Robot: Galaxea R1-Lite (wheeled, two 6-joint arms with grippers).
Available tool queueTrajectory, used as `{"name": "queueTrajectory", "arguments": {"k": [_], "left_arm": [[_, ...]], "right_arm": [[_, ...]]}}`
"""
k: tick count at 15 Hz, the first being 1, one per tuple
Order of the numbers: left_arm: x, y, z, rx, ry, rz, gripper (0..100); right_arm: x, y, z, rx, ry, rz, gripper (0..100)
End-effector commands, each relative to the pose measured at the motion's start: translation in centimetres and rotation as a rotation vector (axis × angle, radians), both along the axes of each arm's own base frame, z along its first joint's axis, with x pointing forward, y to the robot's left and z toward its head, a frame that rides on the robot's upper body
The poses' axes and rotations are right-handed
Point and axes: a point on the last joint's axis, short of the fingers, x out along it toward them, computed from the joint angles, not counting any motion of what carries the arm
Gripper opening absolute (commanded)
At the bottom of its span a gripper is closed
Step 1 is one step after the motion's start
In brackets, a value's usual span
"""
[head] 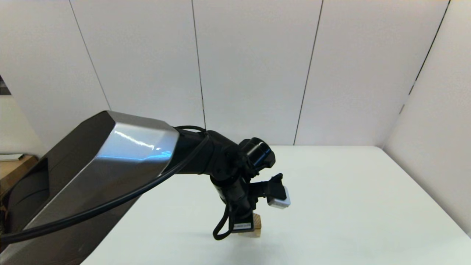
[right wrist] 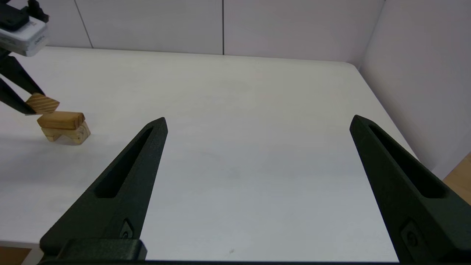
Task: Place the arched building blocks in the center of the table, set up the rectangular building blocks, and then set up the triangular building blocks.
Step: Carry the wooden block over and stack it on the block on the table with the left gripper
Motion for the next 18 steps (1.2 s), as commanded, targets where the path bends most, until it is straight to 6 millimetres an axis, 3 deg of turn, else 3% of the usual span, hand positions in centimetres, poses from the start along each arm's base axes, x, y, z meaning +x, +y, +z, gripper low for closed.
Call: {"name": "queueTrajectory", "arguments": {"k": [1, 18], "left_arm": [[0.37, -0.32, -0.87, 0.011, 0.010, 0.001, 0], [0.95, -0.61, -1.78, 0.042, -0.011, 0.013, 0]], "right_arm": [[0.01, 0.00, -0.04, -0.001, 0.001, 0.002, 100], [0.01, 0.00, -0.04, -0.001, 0.001, 0.000, 100]]}}
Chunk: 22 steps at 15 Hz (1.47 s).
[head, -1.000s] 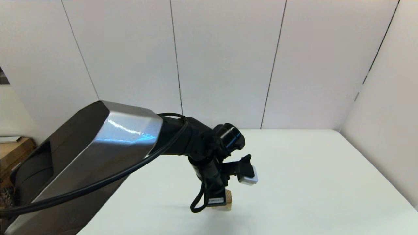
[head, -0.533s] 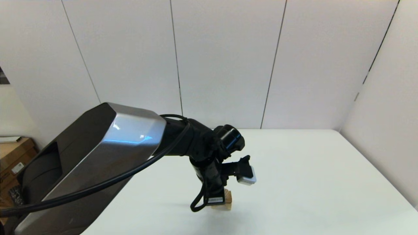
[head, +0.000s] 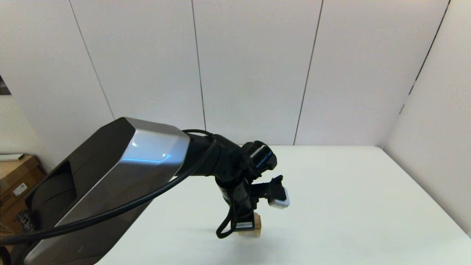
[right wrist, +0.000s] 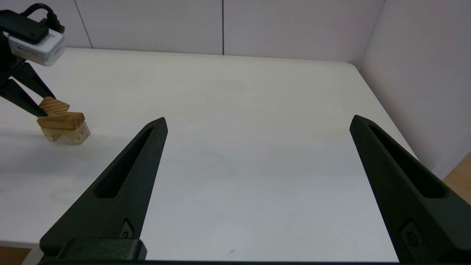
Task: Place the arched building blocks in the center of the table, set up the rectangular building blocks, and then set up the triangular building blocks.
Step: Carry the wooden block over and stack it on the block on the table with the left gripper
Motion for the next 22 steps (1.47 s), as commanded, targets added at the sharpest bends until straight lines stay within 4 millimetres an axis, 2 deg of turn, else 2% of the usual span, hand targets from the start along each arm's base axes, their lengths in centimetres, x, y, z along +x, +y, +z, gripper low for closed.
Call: {"name": "queueTrajectory", "arguments": {"k": [1, 22], "left_arm": [[0.07, -0.08, -0.64, 0.013, 0.011, -0.004, 0], [0.24, 0.03, 0.02, 0.001, -0.005, -0.013, 0]], "right_arm": [[0.01, 0.00, -0.04, -0.001, 0.001, 0.001, 100], [0.01, 0.00, -0.04, -0.001, 0.001, 0.001, 100]]}}
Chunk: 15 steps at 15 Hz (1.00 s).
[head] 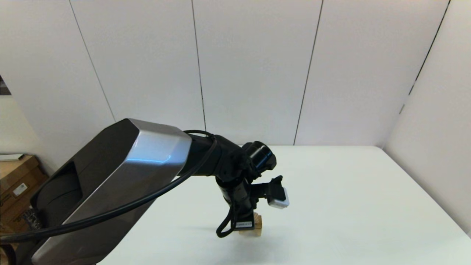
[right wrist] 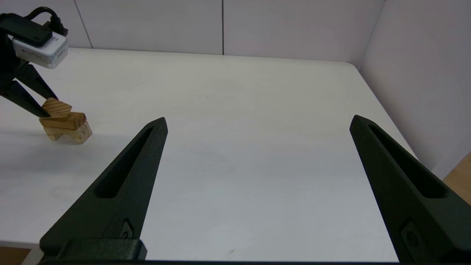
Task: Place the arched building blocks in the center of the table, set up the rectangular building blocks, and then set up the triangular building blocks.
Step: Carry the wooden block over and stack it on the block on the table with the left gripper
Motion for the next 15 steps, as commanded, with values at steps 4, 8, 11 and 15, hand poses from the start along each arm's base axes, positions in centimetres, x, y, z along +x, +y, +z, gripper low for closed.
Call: {"name": "queueTrajectory", "arguments": {"k": [4, 8, 11, 15], "left_arm": [[-0.09, 0.01, 0.18, 0.001, -0.003, -0.008, 0], [-0.05, -0.03, 0.22, 0.005, -0.015, -0.038, 0], [-0.04, -0.03, 0.16, 0.011, -0.018, -0.052, 0], [-0.04, -0.03, 0.09, 0.018, -0.022, -0.072, 0]], "right_arm": [[0.01, 0.00, -0.04, -0.001, 0.001, 0.002, 100], [0.01, 0.00, -0.04, -0.001, 0.001, 0.002, 100], [0.01, 0.00, -0.04, -0.001, 0.001, 0.002, 100], [0.01, 0.00, -0.04, -0.001, 0.001, 0.000, 100]]}}
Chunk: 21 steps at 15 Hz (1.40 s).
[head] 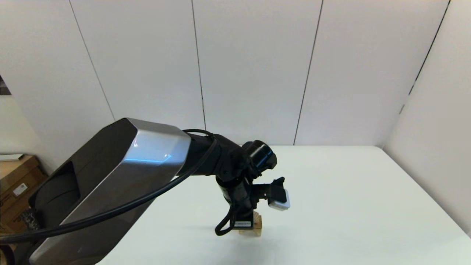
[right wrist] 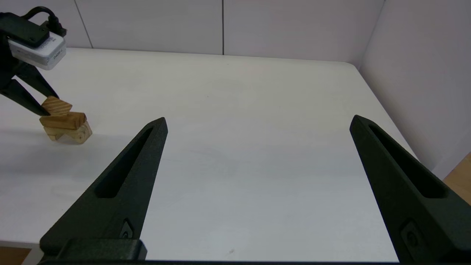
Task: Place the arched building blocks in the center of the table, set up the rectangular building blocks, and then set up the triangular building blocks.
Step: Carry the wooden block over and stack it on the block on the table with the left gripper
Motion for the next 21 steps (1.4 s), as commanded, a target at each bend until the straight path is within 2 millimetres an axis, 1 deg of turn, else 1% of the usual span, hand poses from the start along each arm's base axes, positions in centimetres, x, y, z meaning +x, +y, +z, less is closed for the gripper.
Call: {"name": "queueTrajectory", "arguments": {"k": [1, 11, 21], "left_arm": [[-0.02, 0.03, -0.13, 0.008, 0.004, -0.007, 0], [0.04, -0.09, -0.60, 0.025, -0.001, -0.015, 0], [0.05, -0.49, -0.46, 0.017, -0.011, -0.022, 0]], "right_arm": [[0.01, 0.00, -0.04, -0.001, 0.001, 0.001, 100], [0.01, 0.00, -0.04, -0.002, 0.001, 0.001, 100], [0.01, 0.00, -0.04, -0.001, 0.001, 0.001, 100]]}}
